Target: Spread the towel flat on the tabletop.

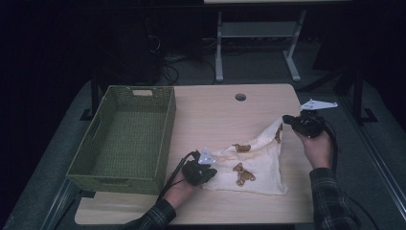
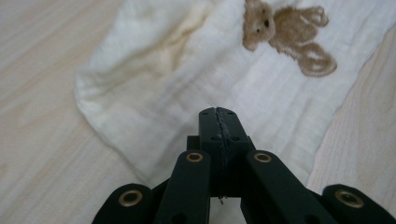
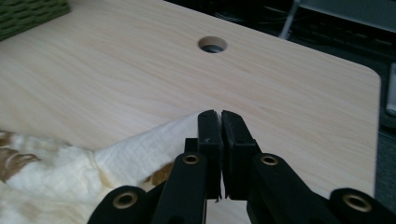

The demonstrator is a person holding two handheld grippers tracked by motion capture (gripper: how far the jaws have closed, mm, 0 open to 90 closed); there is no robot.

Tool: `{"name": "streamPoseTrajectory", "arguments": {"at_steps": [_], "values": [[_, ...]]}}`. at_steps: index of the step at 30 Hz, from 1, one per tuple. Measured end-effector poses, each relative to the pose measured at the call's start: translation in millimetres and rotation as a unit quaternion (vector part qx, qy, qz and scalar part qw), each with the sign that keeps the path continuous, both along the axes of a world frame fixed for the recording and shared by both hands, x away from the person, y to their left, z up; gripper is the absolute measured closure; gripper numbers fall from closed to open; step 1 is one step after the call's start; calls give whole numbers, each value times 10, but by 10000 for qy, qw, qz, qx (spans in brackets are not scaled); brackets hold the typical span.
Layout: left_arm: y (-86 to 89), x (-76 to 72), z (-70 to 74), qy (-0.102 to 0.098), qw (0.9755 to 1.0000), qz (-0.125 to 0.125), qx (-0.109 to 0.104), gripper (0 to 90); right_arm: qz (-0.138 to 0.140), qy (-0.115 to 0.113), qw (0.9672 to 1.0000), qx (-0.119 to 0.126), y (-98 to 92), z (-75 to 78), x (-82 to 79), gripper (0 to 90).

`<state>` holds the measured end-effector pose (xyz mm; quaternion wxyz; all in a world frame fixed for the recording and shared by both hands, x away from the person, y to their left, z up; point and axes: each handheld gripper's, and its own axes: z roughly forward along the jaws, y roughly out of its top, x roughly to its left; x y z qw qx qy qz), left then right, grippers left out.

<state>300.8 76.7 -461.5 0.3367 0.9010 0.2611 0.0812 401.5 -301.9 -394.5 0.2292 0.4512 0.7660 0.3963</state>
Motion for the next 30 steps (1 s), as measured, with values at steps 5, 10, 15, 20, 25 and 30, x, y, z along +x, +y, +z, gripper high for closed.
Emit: {"name": "streamPoseTrajectory", "arguments": {"at_steps": [5,10,15,20,25,30], "values": [[2,-1,6,14,10000,-21,43,897,-296,131,9994,-144,-64,-34,193,872],[4,-1,3,2,10000,-39,32,897,-474,286,9983,-201,-84,-151,299,830],[5,2,-1,4,10000,-32,-4,896,-353,264,9990,-26,-63,-153,218,707],[0,3,-4,-2,10000,-22,-5,896,-2,394,9992,-36,16,-210,-28,816],[-1,9,-1,34,10000,-25,9,894,320,579,9978,-81,123,-331,-302,896],[0,16,0,72,10000,-24,-23,871,524,622,9967,32,227,-423,-495,874]]}}
